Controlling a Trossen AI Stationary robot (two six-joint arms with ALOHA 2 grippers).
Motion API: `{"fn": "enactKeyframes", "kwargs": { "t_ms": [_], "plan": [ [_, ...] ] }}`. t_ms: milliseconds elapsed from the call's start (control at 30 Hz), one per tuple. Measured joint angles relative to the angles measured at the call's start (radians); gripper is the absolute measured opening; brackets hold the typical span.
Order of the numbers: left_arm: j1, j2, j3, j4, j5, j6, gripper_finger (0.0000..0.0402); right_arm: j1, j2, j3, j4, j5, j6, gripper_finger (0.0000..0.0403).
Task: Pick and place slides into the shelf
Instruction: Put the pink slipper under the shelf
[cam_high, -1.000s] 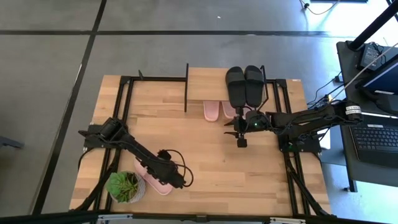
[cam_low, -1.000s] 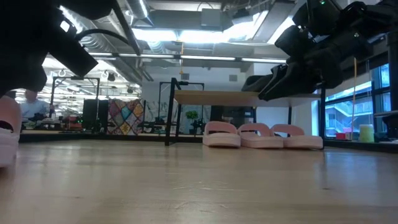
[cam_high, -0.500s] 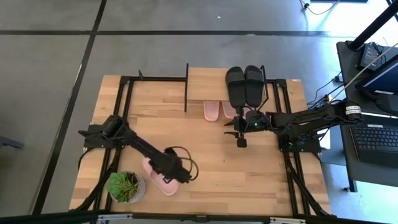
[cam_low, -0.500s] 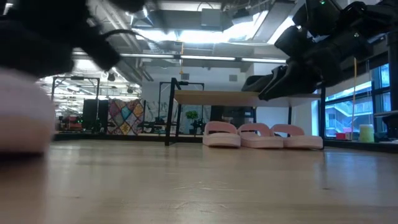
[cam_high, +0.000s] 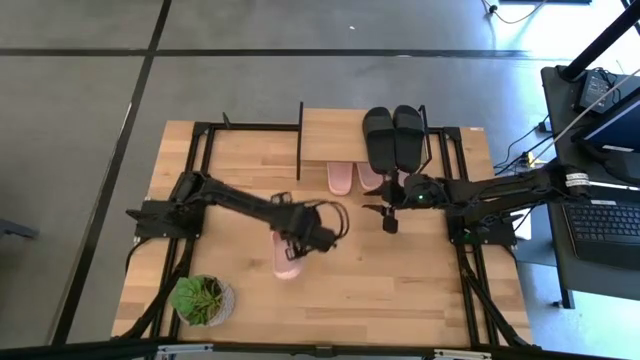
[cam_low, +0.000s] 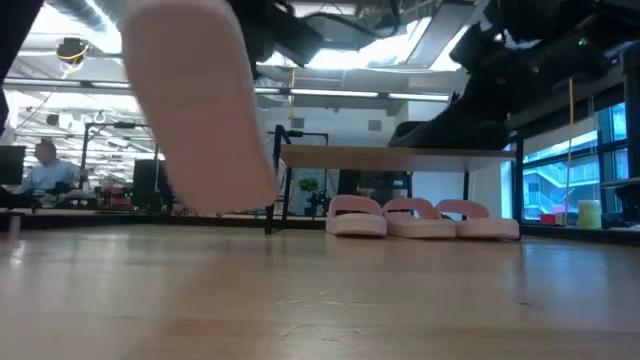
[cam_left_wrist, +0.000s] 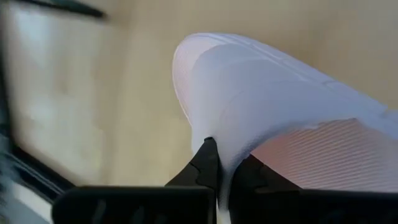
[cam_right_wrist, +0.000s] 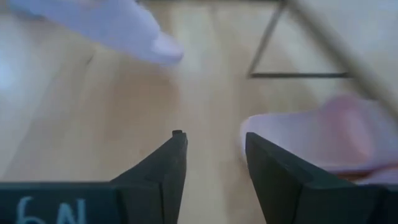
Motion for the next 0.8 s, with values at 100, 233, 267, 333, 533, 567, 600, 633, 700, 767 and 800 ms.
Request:
{"fn": "enactKeyframes", "kwargs": {
  "t_ms": [100,233,267,333,533,567,600,633,700,767,800],
  "plan": [
    [0.063,0.000,0.000,0.037,-0.067,0.113,0.0003,0.000,-0.074,0.000,-0.032,0.076,0.028,0.0165],
    [0.134,0.000,0.001,0.114,-0.091,0.243,0.0002,0.000,-0.169,0.000,-0.083,0.140,0.052,0.0165],
    [0.147,0.000,0.001,0.148,-0.102,0.279,0.0002,0.000,-0.187,0.000,-0.092,0.149,0.052,0.0165],
    [0.168,0.000,0.001,0.228,-0.112,0.331,0.0002,0.000,-0.219,0.000,-0.105,0.158,0.053,0.0165],
    [0.229,0.006,0.002,0.294,-0.141,0.380,0.0001,0.000,-0.268,0.000,-0.126,0.161,0.105,0.0165],
    [0.239,0.008,0.002,0.290,-0.144,0.378,0.0001,0.000,-0.268,0.000,-0.127,0.165,0.111,0.0165],
    [0.247,0.009,0.002,0.282,-0.144,0.378,0.0001,0.000,-0.268,0.000,-0.128,0.169,0.123,0.0165],
    [0.254,0.009,0.000,0.279,-0.144,0.378,0.0001,0.000,-0.268,0.000,-0.129,0.175,0.128,0.0165],
    [0.264,0.009,-0.009,0.294,-0.147,0.378,0.0001,0.000,-0.268,0.000,-0.129,0.181,0.132,0.0165],
    [0.272,0.009,-0.023,0.293,-0.144,0.378,0.0001,0.000,-0.268,0.000,-0.129,0.181,0.131,0.0165],
    [0.274,0.009,-0.030,0.302,-0.144,0.381,0.0001,0.000,-0.268,0.000,-0.129,0.181,0.132,0.0165]
  ]
}}
